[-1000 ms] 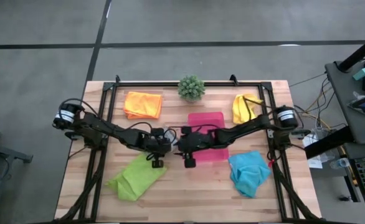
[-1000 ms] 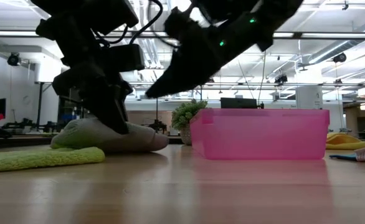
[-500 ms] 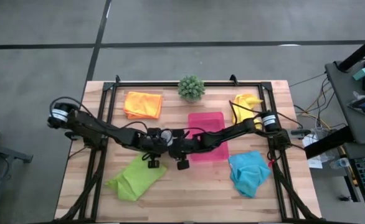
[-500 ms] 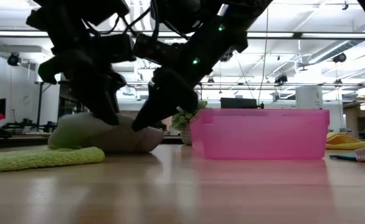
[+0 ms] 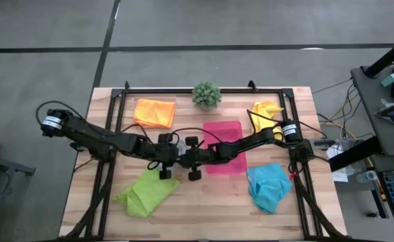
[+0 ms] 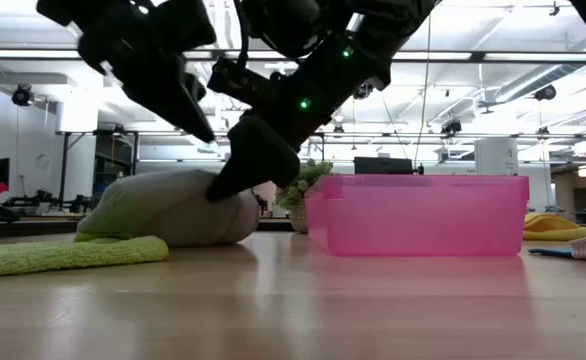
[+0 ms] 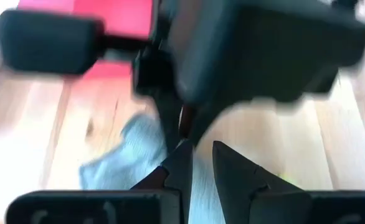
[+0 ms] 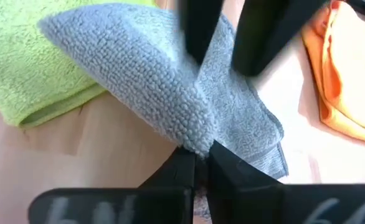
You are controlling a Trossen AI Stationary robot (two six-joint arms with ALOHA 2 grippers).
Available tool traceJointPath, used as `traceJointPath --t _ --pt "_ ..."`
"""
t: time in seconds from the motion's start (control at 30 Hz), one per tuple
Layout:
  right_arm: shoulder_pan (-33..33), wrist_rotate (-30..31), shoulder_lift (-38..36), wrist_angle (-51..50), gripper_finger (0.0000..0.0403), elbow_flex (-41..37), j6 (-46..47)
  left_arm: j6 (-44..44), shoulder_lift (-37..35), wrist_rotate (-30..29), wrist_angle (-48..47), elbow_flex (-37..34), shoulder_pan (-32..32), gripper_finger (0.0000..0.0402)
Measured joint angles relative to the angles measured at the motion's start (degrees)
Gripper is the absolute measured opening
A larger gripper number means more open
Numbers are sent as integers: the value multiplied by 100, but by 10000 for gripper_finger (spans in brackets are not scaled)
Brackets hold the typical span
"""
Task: Fold microfiber towels
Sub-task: Put the gray towel into the red bin
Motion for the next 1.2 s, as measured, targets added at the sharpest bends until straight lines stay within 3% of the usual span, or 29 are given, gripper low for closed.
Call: traceJointPath --t 0.17,0.53,0.9,1.2 --pt "3 0 -378 -323 9 -8 -188 -53 -649 -30 -476 -85 -7 48" --pt "-258 107 -1948 -1813 9 45 -365 255 -1558 -709 -521 -146 1 48" --pt "-870 406 -3342 -3970 9 311 592 287 -1581 -888 -504 -146 1 48" --pt "-1439 400 -3285 -4900 9 199 1118 317 -1431 -1180 -511 -146 1 48"
